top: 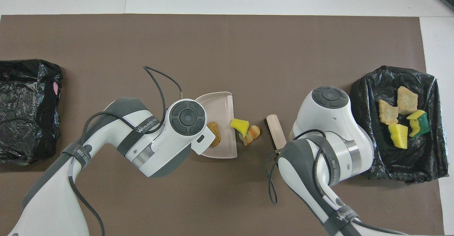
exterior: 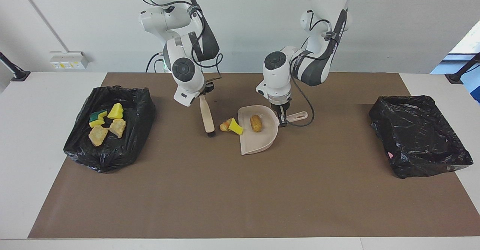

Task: Sweep and dump trash in bin
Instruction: 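Sweep the remaining pieces into the dustpan with the right gripper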

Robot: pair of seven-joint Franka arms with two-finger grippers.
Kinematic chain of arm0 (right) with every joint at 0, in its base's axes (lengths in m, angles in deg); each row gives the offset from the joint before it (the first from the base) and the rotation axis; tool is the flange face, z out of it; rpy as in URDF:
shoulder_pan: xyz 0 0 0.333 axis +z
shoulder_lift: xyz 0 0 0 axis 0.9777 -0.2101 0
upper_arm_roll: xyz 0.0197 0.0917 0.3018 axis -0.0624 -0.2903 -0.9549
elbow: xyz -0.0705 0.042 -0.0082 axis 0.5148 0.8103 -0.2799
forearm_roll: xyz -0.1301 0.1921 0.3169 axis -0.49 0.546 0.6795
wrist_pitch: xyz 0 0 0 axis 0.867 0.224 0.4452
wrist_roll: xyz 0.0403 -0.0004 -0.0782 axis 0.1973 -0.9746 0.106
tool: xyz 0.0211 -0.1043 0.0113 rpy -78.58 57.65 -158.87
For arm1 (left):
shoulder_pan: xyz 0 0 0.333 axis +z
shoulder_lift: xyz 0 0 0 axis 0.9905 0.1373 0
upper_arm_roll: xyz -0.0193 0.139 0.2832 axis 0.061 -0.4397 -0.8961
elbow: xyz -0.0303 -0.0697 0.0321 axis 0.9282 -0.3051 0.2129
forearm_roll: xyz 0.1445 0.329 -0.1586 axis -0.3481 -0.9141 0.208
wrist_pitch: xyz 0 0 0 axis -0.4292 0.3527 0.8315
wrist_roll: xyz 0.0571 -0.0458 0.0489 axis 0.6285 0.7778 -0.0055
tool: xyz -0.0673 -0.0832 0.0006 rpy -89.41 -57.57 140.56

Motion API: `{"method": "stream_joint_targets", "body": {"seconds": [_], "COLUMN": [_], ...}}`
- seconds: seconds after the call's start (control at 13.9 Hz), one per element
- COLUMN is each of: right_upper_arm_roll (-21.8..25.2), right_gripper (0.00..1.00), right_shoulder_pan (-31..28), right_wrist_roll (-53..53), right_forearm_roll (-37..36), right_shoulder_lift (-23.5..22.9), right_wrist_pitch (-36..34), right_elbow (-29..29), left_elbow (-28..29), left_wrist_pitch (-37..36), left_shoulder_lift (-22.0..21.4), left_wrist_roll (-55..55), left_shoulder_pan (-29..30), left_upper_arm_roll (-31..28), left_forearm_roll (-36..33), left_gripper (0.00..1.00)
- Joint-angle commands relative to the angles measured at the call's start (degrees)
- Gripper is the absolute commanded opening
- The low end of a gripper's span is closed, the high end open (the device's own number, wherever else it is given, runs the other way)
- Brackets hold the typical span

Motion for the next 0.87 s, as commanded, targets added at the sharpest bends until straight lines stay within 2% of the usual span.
{"method": "stream_joint_targets", "body": {"seconds": [0.0,0.58,0.72,0.79], "right_upper_arm_roll": [-0.33,-0.41,-0.24,-0.24], "right_gripper": [0.00,0.00,0.00,0.00], "right_shoulder_pan": [2.21,3.88,4.76,4.76], "right_wrist_roll": [2.09,-2.57,-1.08,-0.20], "right_forearm_roll": [5.78,29.88,29.03,26.32], "right_shoulder_lift": [-1.31,-1.93,-2.64,-2.29], "right_wrist_pitch": [4.18,4.89,4.63,4.20], "right_elbow": [-0.83,0.92,4.34,5.14], "left_elbow": [4.57,6.33,6.33,6.25], "left_wrist_pitch": [0.50,1.65,2.43,2.52], "left_shoulder_lift": [-3.57,-4.37,-4.20,-4.11], "left_wrist_roll": [-1.59,-1.06,-1.32,-1.67], "left_shoulder_pan": [-0.38,-0.30,-0.03,0.23], "left_upper_arm_roll": [-0.06,-0.06,-0.06,-0.06], "left_forearm_roll": [-0.28,-0.28,-0.19,-0.19], "left_gripper": [0.00,0.00,0.00,0.00]}}
